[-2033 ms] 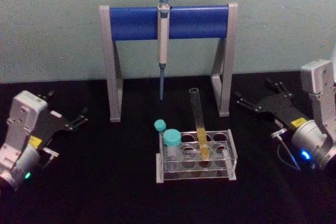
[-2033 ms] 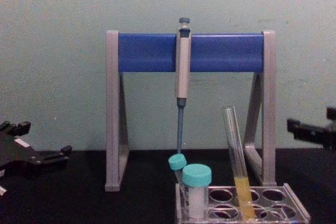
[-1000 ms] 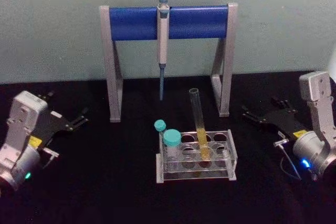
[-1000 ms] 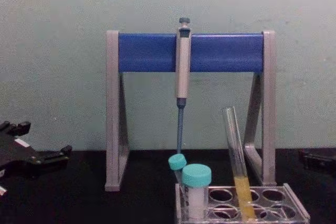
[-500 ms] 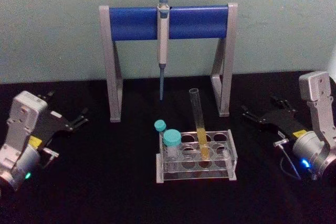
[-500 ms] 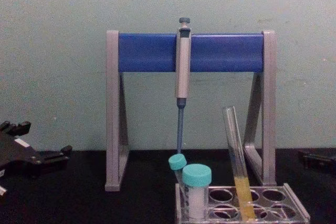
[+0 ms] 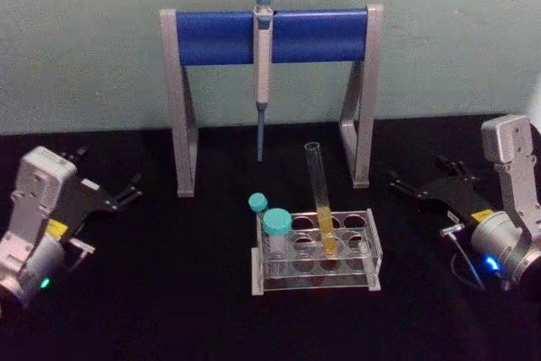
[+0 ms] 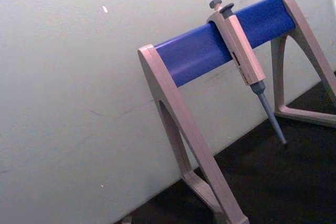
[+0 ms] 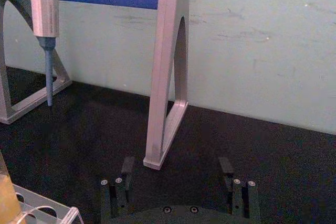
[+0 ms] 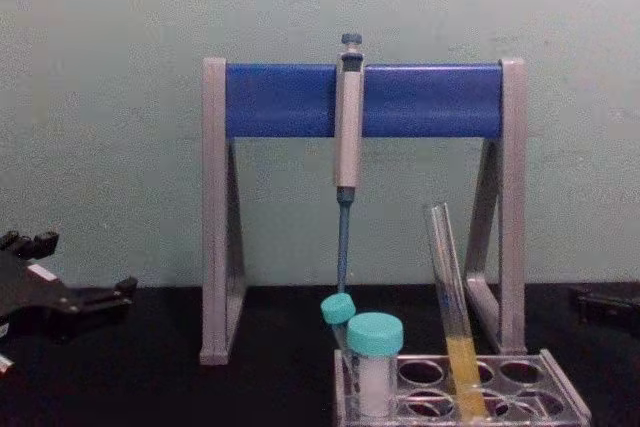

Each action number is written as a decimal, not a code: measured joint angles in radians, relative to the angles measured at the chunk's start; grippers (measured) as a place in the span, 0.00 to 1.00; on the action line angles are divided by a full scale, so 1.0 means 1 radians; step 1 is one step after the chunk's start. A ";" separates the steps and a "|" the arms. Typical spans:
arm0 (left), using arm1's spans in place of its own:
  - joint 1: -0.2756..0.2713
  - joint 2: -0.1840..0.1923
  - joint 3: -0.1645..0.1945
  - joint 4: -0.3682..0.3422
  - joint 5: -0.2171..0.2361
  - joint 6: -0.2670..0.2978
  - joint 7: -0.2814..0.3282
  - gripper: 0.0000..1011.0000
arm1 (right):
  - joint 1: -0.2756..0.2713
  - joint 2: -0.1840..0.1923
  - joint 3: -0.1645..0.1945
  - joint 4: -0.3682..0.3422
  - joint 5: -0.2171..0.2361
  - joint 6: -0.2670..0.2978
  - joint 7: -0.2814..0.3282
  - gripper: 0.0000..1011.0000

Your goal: Pick up the test tube from the test tube rack, shake it, then place it back into the test tube rack.

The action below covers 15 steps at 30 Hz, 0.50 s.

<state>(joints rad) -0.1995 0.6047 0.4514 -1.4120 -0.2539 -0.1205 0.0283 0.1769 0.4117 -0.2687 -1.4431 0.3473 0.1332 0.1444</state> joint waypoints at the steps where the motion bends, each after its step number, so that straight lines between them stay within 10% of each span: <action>1: 0.000 0.000 0.000 0.000 0.000 0.000 0.000 0.99 | 0.000 0.000 0.000 0.000 0.000 0.000 0.000 0.99; 15: 0.000 0.000 0.000 0.000 0.000 0.000 0.000 0.99 | 0.000 0.000 0.000 0.000 0.000 0.000 0.000 0.99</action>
<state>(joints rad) -0.1995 0.6047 0.4514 -1.4120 -0.2539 -0.1205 0.0282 0.1769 0.4117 -0.2687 -1.4430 0.3473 0.1332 0.1444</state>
